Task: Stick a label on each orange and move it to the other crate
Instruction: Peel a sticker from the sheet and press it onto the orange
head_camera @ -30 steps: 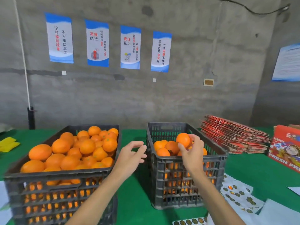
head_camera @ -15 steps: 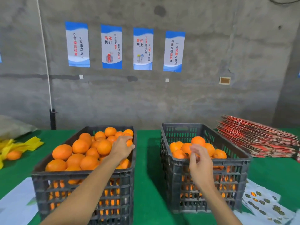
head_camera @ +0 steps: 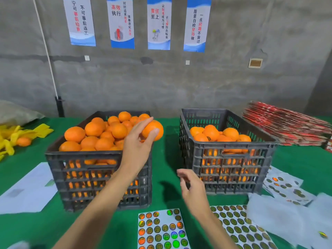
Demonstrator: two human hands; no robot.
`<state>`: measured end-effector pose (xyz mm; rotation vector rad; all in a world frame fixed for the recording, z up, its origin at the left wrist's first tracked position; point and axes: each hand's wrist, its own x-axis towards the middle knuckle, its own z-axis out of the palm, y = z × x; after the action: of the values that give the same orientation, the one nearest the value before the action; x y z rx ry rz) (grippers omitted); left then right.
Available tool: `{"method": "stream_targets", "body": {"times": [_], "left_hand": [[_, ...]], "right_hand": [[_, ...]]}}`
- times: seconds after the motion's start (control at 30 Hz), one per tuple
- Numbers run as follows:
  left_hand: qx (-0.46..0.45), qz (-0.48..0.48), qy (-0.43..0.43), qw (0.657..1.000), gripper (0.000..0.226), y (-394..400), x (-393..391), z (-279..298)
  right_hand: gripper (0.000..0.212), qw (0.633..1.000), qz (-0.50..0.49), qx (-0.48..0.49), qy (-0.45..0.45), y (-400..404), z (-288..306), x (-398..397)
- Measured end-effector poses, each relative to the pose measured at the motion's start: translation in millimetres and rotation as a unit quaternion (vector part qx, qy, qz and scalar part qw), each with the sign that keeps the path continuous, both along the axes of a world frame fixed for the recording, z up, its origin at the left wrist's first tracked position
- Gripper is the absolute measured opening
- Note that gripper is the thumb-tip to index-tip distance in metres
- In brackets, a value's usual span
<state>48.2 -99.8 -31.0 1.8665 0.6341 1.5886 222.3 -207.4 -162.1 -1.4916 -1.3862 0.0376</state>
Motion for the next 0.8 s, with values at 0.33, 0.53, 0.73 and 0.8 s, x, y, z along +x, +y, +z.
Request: {"method": "stream_targets", "body": {"times": [0.33,0.53,0.73,0.8], "left_hand": [[-0.220,-0.066,0.032,0.973,0.035,-91,-25,-150],[-0.336,-0.016,0.047,0.941,0.031,-91,-20,-212],[-0.394,-0.016,0.003,0.919,0.031,-87,-17,-225],[-0.389,-0.022,0.006,0.921,0.030,-87,-19,-227]], "right_hand": [[0.030,0.960,-0.013,-0.271,-0.065,-7,-93,-1],[0.051,0.947,-0.002,-0.269,-0.174,-8,-102,-5],[0.035,0.945,0.019,-0.243,-0.220,-1,-100,-1],[0.030,0.959,0.018,-0.231,-0.163,-2,-103,-3]]}}
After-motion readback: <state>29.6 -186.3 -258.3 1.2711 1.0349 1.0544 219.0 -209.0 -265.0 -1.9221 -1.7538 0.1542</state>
